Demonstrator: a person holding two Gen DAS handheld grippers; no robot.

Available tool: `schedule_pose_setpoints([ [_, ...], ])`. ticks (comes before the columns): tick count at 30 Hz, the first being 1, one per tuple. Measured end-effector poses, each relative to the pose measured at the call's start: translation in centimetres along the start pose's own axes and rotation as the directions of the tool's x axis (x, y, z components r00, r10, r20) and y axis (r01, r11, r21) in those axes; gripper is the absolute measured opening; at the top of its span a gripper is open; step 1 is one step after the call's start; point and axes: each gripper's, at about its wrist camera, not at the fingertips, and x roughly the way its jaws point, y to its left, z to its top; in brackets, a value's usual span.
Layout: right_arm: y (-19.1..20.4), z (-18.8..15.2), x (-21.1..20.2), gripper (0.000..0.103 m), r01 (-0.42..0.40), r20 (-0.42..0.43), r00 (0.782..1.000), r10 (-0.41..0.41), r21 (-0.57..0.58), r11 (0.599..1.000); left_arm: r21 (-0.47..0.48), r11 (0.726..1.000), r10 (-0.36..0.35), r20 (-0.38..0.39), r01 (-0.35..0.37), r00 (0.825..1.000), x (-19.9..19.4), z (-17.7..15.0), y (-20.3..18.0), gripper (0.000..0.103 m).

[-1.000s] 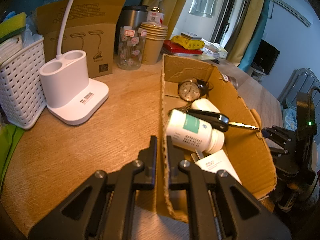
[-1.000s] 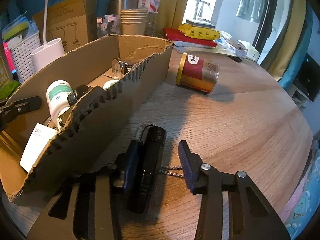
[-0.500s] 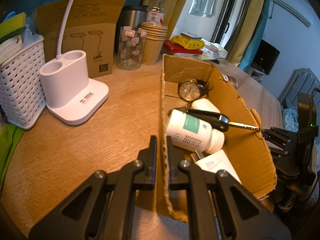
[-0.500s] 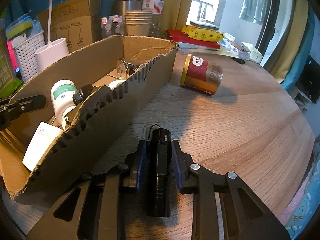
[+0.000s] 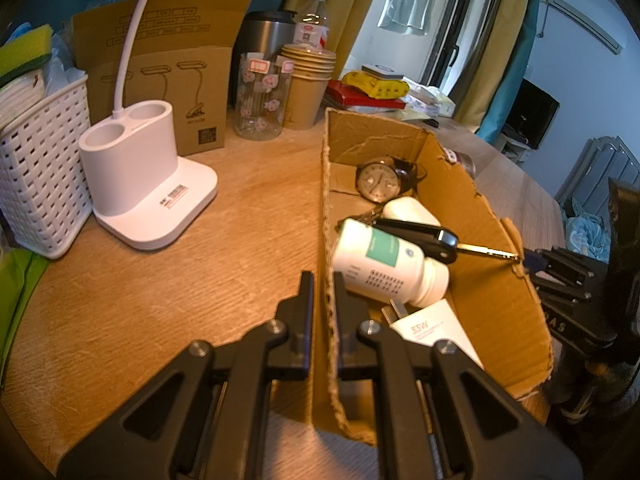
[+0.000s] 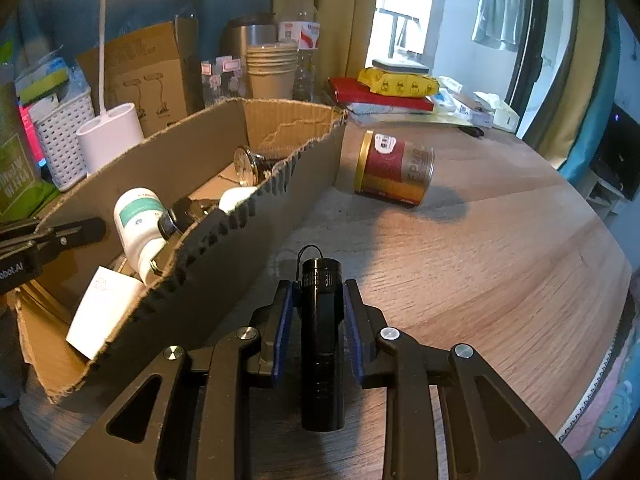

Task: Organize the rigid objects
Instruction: 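Grasp the black flashlight with the right gripper, then lift the flashlight into the box and open the right gripper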

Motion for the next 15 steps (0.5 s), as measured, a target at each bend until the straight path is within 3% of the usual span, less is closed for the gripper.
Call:
schedule_pose_setpoints([
  [8, -0.3, 0.6, -1.4, 0.027, -0.007, 0.045, 0.999, 0.006, 0.014, 1.000, 0.000, 1.000, 0.000, 0.000, 0.000, 1.000, 0.0, 0.0, 0.0, 0.008],
  [15, -0.6, 1.6, -3.5, 0.027, -0.017, 0.138, 0.990, 0.012, 0.035, 0.999, 0.000, 1.000, 0.000, 0.000, 0.000, 1.000, 0.0, 0.0, 0.0, 0.008],
])
